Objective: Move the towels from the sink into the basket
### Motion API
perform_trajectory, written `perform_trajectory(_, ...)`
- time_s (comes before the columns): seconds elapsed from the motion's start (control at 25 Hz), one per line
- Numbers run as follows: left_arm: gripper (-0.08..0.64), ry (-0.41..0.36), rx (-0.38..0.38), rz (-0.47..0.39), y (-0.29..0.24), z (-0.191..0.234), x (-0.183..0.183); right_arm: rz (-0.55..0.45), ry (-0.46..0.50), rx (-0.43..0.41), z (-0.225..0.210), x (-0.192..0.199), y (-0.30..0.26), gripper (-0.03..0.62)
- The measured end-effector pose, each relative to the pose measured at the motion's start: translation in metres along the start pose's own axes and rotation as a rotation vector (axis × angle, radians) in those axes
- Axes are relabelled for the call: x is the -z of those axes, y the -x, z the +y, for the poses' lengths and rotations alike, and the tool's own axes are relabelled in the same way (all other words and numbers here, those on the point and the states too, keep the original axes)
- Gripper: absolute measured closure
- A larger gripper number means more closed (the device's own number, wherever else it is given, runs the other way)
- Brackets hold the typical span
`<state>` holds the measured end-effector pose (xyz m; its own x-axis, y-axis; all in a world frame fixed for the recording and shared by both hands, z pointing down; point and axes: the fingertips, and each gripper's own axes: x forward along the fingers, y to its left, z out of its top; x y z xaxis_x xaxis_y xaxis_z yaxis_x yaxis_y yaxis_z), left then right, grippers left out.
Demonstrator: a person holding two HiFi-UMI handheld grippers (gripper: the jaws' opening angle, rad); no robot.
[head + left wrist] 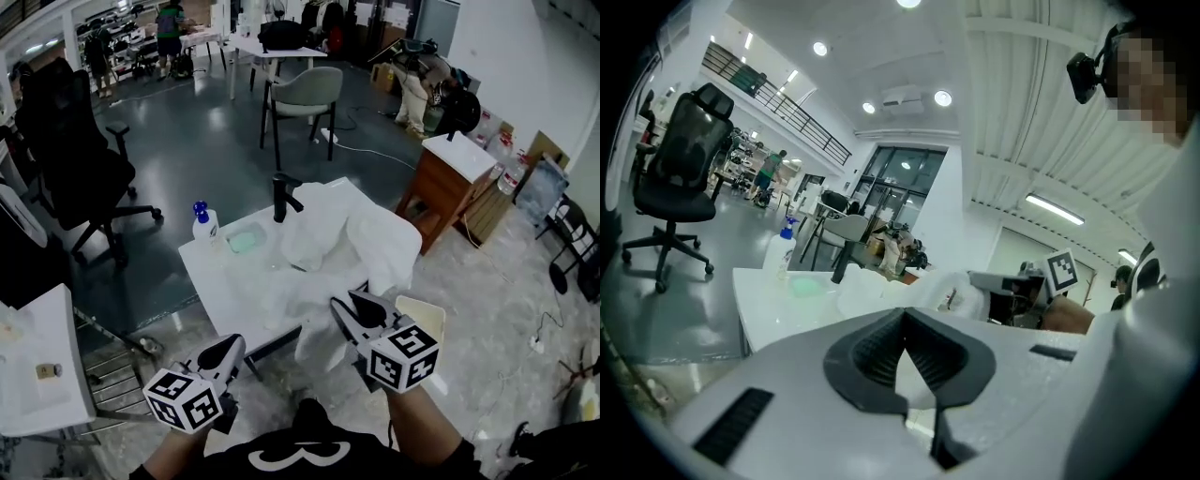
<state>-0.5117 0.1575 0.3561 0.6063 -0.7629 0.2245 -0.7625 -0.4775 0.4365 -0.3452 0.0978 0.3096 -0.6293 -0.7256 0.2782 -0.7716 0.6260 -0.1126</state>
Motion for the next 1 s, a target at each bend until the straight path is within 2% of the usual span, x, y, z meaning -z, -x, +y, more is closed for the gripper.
perform_trajectory(0.2, 0.554, 0.004, 0.067, 0.045, -0.004, -0.019, 0.018, -0.116, -0.023, 0.060, 0.008, -0.029, 0.058, 0.508)
perform_trajectory(0.44, 0.554, -0.035, 0.154, 0.076, -0.023, -0.056, 0.024, -0.147, 0.006, 0.170, -0.009, -0.025, 0.114, 0.508)
perform_trajectory(0.68, 0.554, -0.074, 0.208, 0.128, -0.066, -0.093, 0.031, -0.154, -0.053, 0.272, -0.064, -0.002, 0.162, 0.509)
perform_trajectory(0.84, 0.554, -0.078, 0.231, 0.166, -0.120, -0.118, 0.043, -0.136, -0.089, 0.303, -0.116, 0.021, 0.180, 0.509)
perform_trajectory(1.0, 0.554, -0.076, 0.249, 0.203, -0.181, -0.154, 0.056, -0.093, -0.078, 0.324, -0.177, 0.041, 0.196, 0.509)
